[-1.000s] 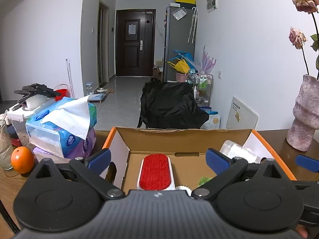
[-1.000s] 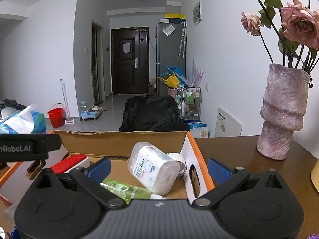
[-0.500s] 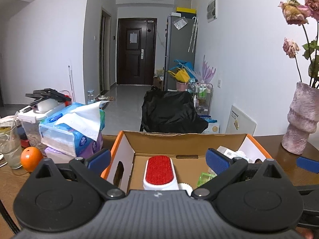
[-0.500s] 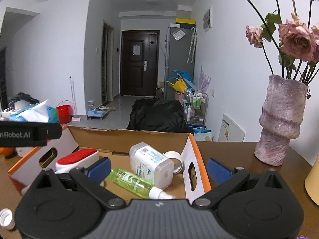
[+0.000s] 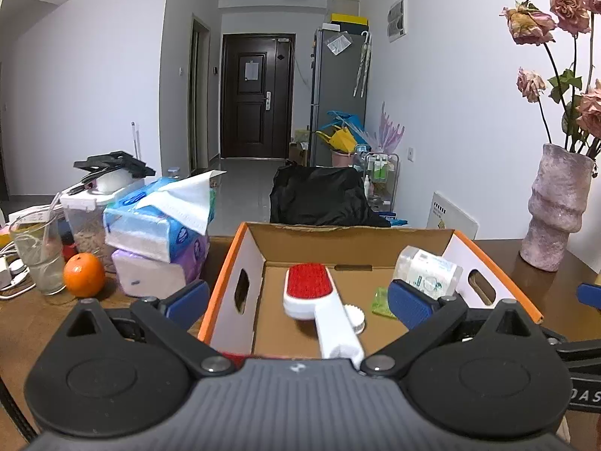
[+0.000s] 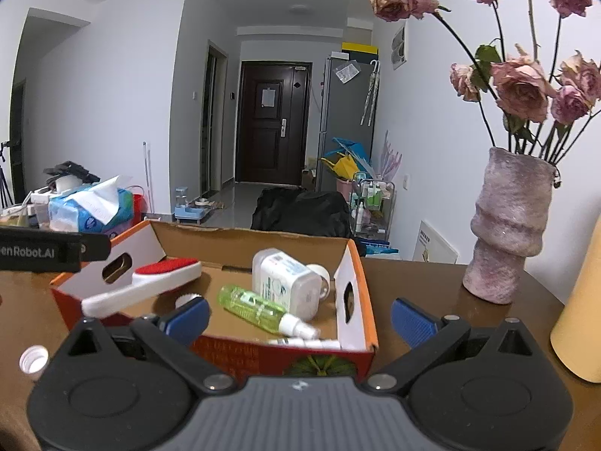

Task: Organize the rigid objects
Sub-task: 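Withdraw both tools from the box and move the right tool toward the white plug adapter, then close the right gripper on the white plug adapter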

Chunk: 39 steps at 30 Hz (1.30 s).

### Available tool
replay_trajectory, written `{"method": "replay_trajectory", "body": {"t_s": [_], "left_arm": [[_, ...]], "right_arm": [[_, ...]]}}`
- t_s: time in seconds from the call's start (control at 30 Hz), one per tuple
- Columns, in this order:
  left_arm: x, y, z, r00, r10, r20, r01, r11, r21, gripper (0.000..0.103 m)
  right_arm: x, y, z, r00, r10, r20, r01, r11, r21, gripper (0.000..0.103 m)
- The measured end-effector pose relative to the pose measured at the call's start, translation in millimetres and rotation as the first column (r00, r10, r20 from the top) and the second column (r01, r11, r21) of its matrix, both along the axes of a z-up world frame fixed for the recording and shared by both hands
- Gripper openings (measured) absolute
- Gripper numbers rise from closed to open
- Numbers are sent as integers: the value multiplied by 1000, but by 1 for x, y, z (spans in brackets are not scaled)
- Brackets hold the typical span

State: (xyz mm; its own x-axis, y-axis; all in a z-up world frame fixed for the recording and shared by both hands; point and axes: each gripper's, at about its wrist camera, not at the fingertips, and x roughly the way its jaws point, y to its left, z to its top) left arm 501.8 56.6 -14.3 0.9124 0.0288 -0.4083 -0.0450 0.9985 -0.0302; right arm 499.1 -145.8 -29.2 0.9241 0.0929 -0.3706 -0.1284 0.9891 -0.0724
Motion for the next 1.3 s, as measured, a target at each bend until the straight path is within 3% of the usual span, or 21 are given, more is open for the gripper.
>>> {"method": "replay_trajectory", "body": {"t_s": [0.7,0.93,1.13,1.3], "left_arm": [[-84,28,-14,999,38,-37,-38,999,11,103],[-107,35,-24,996,42,-72,-41,999,26,103],[-116,42,-32,994,45,-101,-42,999,29,103],[-115,42,-34,993,43,-106,-40,999,29,103]], "right_arm": [[-79,-22,-17,999,-23,-42,23,1000,1,103],[-99,-30,-31,995,-39,-94,39,999,-1,103],[-96,-34,-52,985,-67,-161,67,998,-11,103],[-83,-32,-62,981,-96,-169,97,995,-1,103]]}}
